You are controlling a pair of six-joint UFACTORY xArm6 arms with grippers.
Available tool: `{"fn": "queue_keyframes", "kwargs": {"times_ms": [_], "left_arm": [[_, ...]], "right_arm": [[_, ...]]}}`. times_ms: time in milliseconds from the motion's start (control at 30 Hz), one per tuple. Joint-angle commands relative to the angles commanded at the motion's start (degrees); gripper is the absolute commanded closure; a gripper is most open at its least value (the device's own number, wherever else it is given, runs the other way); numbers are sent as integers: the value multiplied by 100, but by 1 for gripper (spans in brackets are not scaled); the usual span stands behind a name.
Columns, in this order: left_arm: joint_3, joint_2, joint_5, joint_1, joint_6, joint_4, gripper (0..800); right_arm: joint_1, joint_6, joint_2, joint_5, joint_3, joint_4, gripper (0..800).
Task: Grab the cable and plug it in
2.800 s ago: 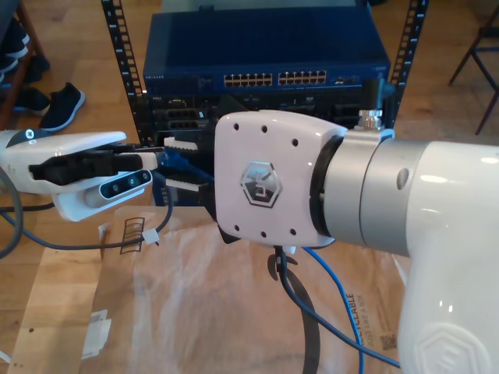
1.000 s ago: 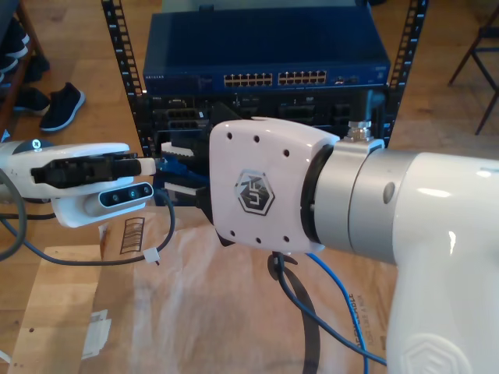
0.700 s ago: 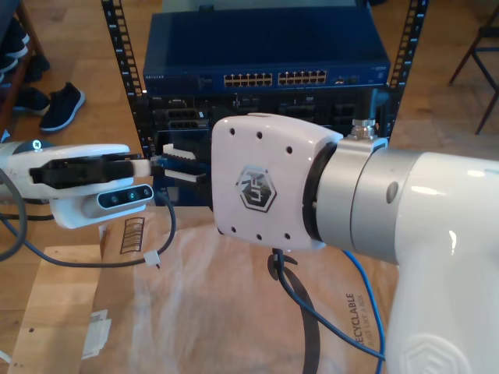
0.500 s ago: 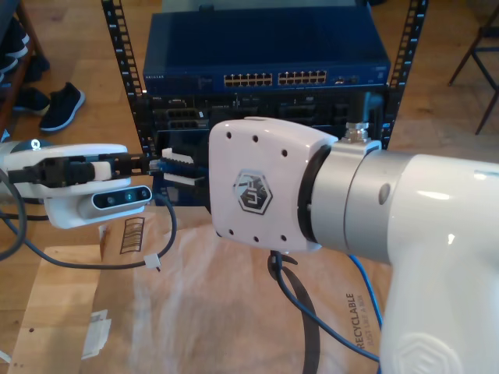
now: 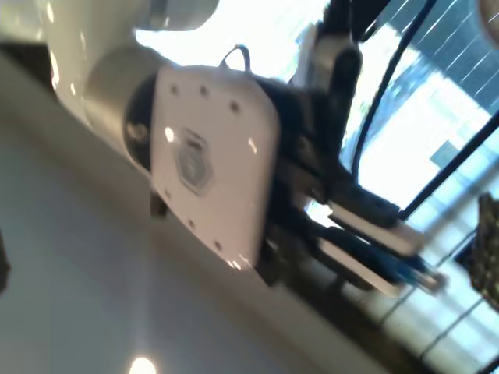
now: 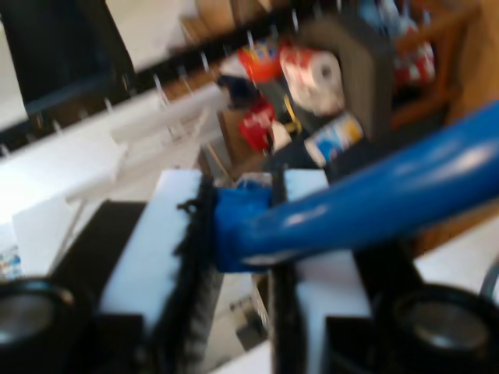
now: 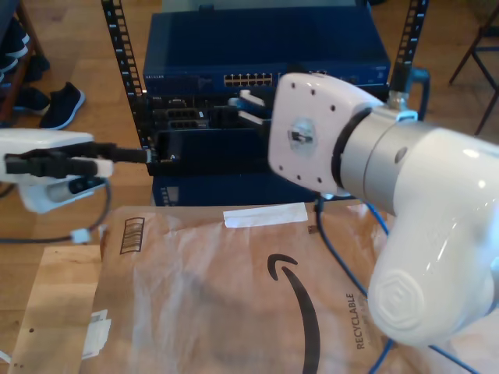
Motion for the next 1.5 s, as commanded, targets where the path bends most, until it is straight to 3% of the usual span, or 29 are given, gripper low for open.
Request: {"fn": "queue_keyframes", "kwargs": {"times_ms": [167,300,400,467,533,667,733,900,1000,1133,1267,1367,1500], "left_arm": [[-79,-255,-9,229,677,1802,1],[-26,-431,-26,721,1187,2629,1],[53,-527,-202,1020,1943,3270,1],[246,-651,-589,1345,2391,3684,1],[633,-879,-1029,1547,2699,4211,1],[1609,-1635,-1635,1846,3226,5196,1],[1908,-1873,-1741,2180,3684,5451,1],[2549,-2066,-2347,3402,4870,6110,1],[3182,-2233,-3200,3824,5108,6611,1],[3859,-2576,-3464,4193,5591,6857,1],[4404,-2743,-4176,4607,5767,7024,1],[4563,-2743,-4536,5037,5864,7024,1],[4659,-2919,-4536,5275,6391,6971,1]], "right_arm": [[-53,-378,308,-1002,501,35,789],[-62,-949,668,-2110,862,88,789],[-26,-1530,1020,-3042,985,703,781],[97,-1987,1363,-3754,985,1116,776],[334,-2400,1899,-4492,941,1442,771],[853,-2752,2831,-5785,659,2321,780],[1055,-2804,3042,-5908,563,2593,792],[1108,-2804,3218,-5908,484,2945,798],[1116,-2804,3367,-6004,290,3147,798],[1116,-2822,3604,-6242,9,3182,798],[1116,-2813,3631,-6224,-9,3191,798],[1116,-2813,3631,-6215,-18,3191,798],[1108,-2804,3710,-6224,-79,3209,798]]}}
